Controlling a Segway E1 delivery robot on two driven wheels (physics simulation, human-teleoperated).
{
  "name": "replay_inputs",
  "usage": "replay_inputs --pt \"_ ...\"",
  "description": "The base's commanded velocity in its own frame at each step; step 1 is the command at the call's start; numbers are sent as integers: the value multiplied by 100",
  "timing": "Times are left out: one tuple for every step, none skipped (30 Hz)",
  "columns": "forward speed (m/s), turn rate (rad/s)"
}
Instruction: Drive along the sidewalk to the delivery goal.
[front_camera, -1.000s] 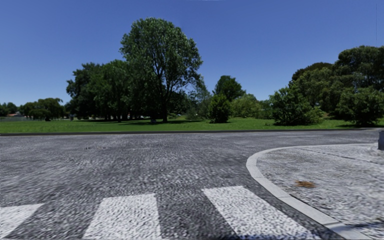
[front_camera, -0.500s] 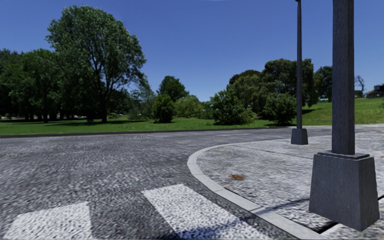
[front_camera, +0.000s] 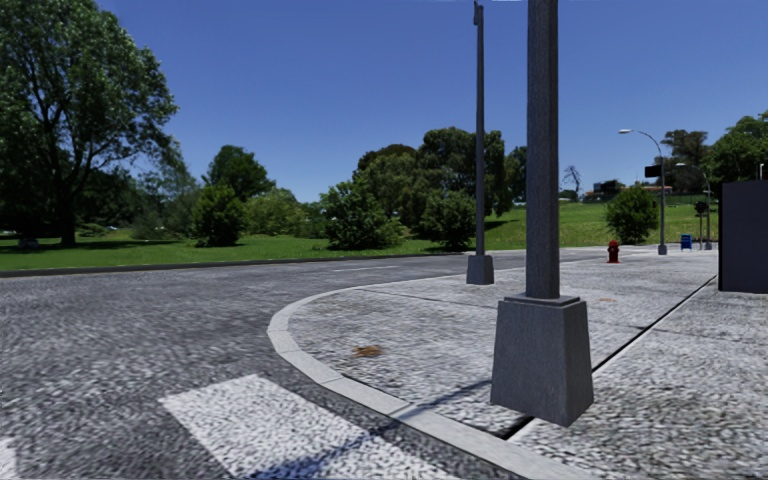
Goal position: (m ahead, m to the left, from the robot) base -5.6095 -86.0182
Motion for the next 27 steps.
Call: replay_inputs --pt "0 -68" --pt "0 -69" --pt "0 -70" --pt "0 -71" --pt "0 -71" --pt "0 -71" --pt "0 -71" --pt "0 -72" --pt "0 -73" --pt "0 -76" --pt "0 -77" --pt "0 -77" --pt "0 -77" --pt "0 -77" --pt "0 -77" --pt "0 -77" --pt "0 -77" --pt "0 -77" --pt "0 -77" --pt "0 -77" --pt "0 -77" --pt "0 -77" --pt "0 -77" --pt "0 -77" --pt "0 -77" --pt "0 -77" --pt "0 -77"
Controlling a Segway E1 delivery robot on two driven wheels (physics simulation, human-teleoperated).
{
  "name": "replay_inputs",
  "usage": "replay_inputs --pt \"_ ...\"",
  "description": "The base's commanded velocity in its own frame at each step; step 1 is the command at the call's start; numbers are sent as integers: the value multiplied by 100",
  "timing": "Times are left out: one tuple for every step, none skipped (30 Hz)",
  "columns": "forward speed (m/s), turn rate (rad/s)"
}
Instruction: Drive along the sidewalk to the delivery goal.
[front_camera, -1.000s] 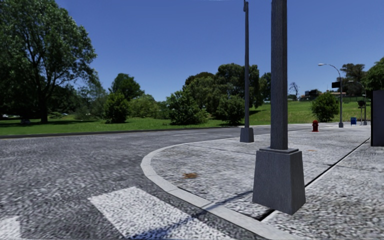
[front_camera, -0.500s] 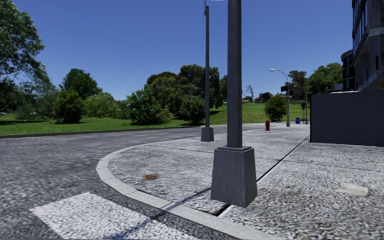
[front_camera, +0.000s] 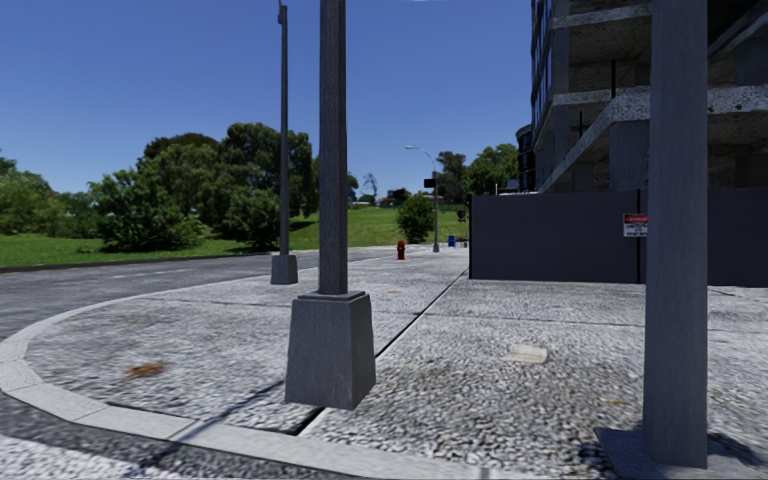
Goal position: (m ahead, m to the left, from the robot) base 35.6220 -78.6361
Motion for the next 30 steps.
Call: replay_inputs --pt "0 -77" --pt "0 -59" --pt "0 -12" --pt "0 0" --pt "0 0" --pt "0 0" --pt "0 0" --pt "0 0" --pt "0 0" --pt "0 0" --pt "0 0" --pt "0 0" --pt "0 0" --pt "0 0" --pt "0 18" --pt "0 44" --pt "0 50" --pt "0 51" --pt "0 45" --pt "0 36" --pt "0 29" --pt "0 26" --pt "0 25" --pt "0 24" --pt "0 23" --pt "0 23" --pt "0 23" --pt "0 20" --pt "0 10" --pt "0 8"
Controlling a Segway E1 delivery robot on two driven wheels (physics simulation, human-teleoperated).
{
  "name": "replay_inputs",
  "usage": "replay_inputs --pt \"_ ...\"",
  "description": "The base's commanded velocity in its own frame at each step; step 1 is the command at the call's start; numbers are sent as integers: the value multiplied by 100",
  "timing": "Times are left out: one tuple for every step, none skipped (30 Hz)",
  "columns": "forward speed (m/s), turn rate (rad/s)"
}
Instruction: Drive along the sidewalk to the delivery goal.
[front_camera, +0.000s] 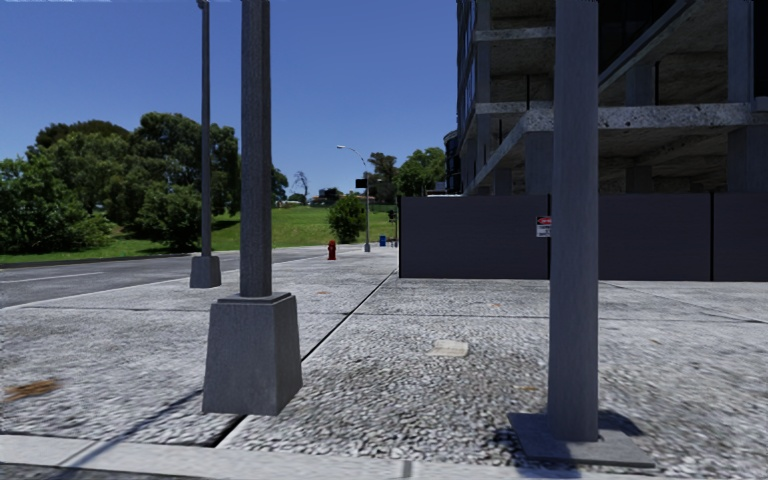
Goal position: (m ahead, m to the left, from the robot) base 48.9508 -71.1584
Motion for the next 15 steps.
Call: replay_inputs --pt "0 23" --pt "0 40" --pt "0 33" --pt "0 0" --pt "0 0" --pt "0 0" --pt "0 0" --pt "0 0" --pt "0 0" --pt "0 0" --pt "0 0" --pt "0 0" --pt "2 0" --pt "15 0" --pt "35 0"
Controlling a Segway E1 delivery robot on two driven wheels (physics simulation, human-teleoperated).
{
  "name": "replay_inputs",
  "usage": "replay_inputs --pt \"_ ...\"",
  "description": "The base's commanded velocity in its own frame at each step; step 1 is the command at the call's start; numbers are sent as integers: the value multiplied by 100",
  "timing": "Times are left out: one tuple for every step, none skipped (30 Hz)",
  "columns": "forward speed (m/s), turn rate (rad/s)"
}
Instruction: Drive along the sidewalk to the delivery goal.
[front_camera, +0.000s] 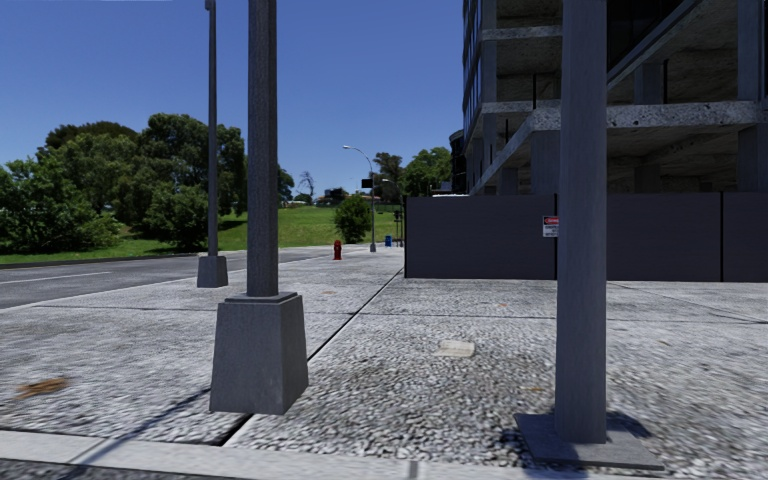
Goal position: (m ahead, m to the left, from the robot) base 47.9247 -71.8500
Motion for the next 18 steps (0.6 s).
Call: replay_inputs --pt "49 0" --pt "62 0" --pt "62 0" --pt "71 0" --pt "75 0" --pt "77 0" --pt "78 0" --pt "80 0" --pt "80 0" --pt "80 0" --pt "80 0" --pt "80 0" --pt "80 0" --pt "80 0" --pt "80 0" --pt "80 0" --pt "80 0" --pt "80 0"
